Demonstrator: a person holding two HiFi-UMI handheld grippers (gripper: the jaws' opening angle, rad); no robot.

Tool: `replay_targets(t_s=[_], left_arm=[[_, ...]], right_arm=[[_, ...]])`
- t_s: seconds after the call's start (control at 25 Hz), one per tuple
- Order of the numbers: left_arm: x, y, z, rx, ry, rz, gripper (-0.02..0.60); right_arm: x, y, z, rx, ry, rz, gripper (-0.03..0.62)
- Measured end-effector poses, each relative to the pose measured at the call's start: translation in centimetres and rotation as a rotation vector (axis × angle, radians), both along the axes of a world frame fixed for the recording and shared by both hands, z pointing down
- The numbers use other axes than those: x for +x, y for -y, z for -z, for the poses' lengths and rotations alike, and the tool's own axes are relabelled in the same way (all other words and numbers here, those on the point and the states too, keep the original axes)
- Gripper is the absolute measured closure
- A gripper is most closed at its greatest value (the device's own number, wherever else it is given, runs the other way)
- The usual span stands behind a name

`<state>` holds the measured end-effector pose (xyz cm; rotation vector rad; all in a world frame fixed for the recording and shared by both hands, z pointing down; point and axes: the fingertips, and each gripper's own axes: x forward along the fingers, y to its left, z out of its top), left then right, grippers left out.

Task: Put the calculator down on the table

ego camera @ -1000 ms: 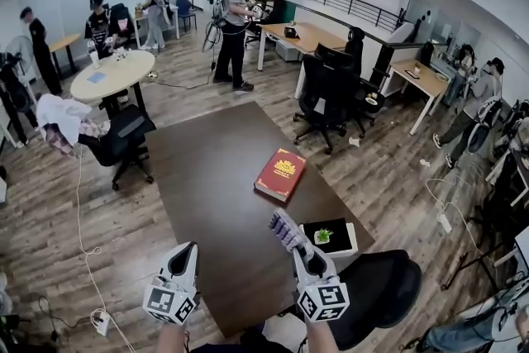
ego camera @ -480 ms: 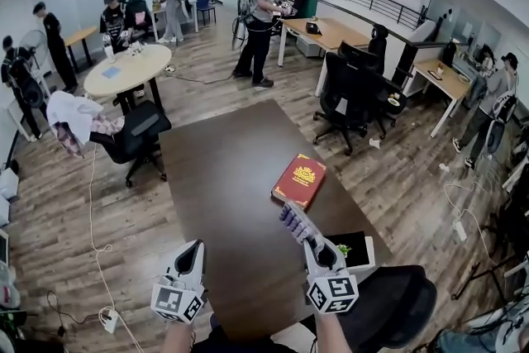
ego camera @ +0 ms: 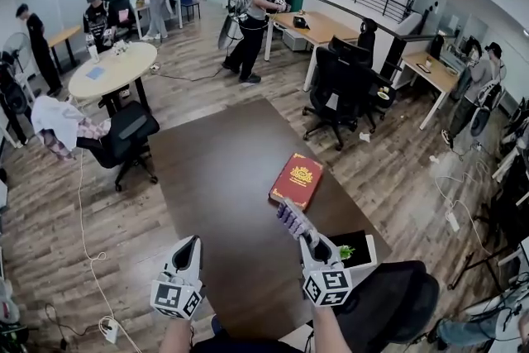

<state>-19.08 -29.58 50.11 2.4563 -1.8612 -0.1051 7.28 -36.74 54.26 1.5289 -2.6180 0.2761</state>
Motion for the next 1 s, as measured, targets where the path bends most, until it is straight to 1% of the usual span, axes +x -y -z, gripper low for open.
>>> replay_targets(t_s=[0.12,0.24,0.32,0.36,0.4,0.44,0.64,0.76,0.8,0.84,0.88,1.0], left_arm=[[-0.7,0.6,-0.5,-0.004,-0.015,-0.001,0.584],[-1.0,1.0,-0.7,-0.001,-0.022,-0.009,0.584],[-1.0,1.2,-1.0,-0.004,-0.027,-0.017,0.584],[-1.0,1.3,-1.1,-0.007,-0.031,-0.02,0.584],[-1.1,1.5,-1.2,-0.008,-0.034,-0.021,0.584],[-1.1,1.6,-1.3,-0.009,-0.037,-0.022,0.584],[-1.1,1.8,-1.4,-0.007,-0.047,-0.03,0.584],[-1.1,1.7,-1.7,-0.011,-0.066,-0.033,0.584],[-1.2,1.6,-1.9,-0.015,-0.067,-0.031,0.584],[-1.2,1.6,-2.0,-0.018,-0.066,-0.028,0.584],[-1.2,1.5,-2.1,-0.021,-0.065,-0.026,0.584],[-1.4,1.4,-1.9,-0.019,-0.06,-0.022,0.584]], right_arm=[[-0.8,0.4,-0.5,-0.003,-0.015,0.0,0.477],[-1.5,0.7,-0.8,-0.021,0.007,-0.004,0.477],[-1.6,0.7,-1.0,-0.045,0.046,-0.016,0.477],[-1.6,0.7,-1.1,-0.065,0.093,-0.024,0.477],[-1.6,0.7,-1.2,-0.094,0.167,-0.035,0.477],[-1.6,0.7,-1.3,-0.131,0.265,-0.048,0.477],[-0.3,0.7,-2.8,-0.313,0.783,-0.16,0.477],[0.3,0.7,-4.0,-0.384,1.138,-0.211,0.477],[0.4,0.6,-4.8,-0.412,1.242,-0.235,0.478],[0.3,0.4,-5.5,-0.436,1.313,-0.256,0.479],[0.1,0.3,-6.0,-0.453,1.34,-0.266,0.479],[-0.5,-0.1,-6.8,-0.477,1.305,-0.273,0.479]])
